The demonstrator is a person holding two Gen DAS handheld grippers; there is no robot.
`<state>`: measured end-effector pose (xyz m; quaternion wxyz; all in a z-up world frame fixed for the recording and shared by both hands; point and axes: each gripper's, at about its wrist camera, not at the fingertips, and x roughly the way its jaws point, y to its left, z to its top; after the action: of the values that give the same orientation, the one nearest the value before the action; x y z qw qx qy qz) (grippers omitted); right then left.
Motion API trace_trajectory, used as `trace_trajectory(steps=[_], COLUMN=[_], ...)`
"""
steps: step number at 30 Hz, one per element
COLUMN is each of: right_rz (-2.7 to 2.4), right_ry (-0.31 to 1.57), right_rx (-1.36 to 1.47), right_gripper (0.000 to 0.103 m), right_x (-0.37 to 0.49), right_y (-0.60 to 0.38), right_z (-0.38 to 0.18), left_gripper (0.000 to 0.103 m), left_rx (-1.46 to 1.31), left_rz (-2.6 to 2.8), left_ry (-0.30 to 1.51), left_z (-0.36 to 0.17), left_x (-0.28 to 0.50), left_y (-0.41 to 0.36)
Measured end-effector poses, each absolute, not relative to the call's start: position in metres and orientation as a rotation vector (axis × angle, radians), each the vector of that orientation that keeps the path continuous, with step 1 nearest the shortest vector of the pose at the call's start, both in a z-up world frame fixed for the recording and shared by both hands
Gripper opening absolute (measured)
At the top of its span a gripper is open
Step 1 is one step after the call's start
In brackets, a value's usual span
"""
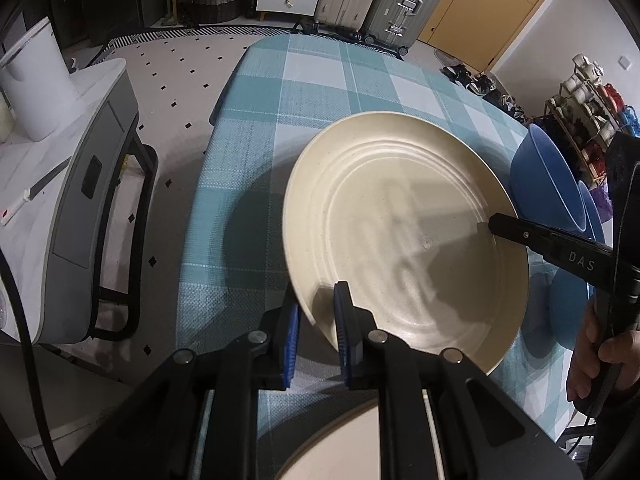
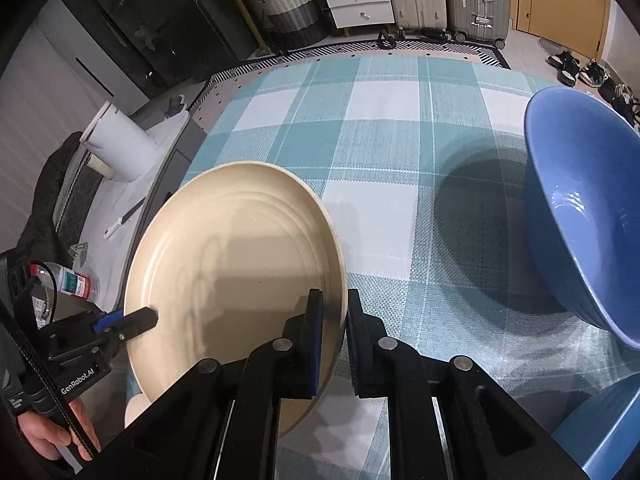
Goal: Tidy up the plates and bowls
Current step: 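Lift the cream plate with both grippers and carry it over the plate stack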
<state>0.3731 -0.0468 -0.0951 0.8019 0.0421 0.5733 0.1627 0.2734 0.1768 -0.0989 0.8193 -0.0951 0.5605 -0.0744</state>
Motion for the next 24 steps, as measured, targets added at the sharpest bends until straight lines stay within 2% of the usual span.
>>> trace_trajectory(steps=[24], right_rz=[0.426], right_ry=[1.189], right_rx=[0.093], right_gripper=[0.011], right_x=[0.314], right_y=[-0.04], right_z=[-0.062], left_gripper=[0.014], left_rx=[-0.184], left_rz=[-0.119], left_ry=[1.153], left_z=[-0.066], left_x=[0.206], left_y=[0.185])
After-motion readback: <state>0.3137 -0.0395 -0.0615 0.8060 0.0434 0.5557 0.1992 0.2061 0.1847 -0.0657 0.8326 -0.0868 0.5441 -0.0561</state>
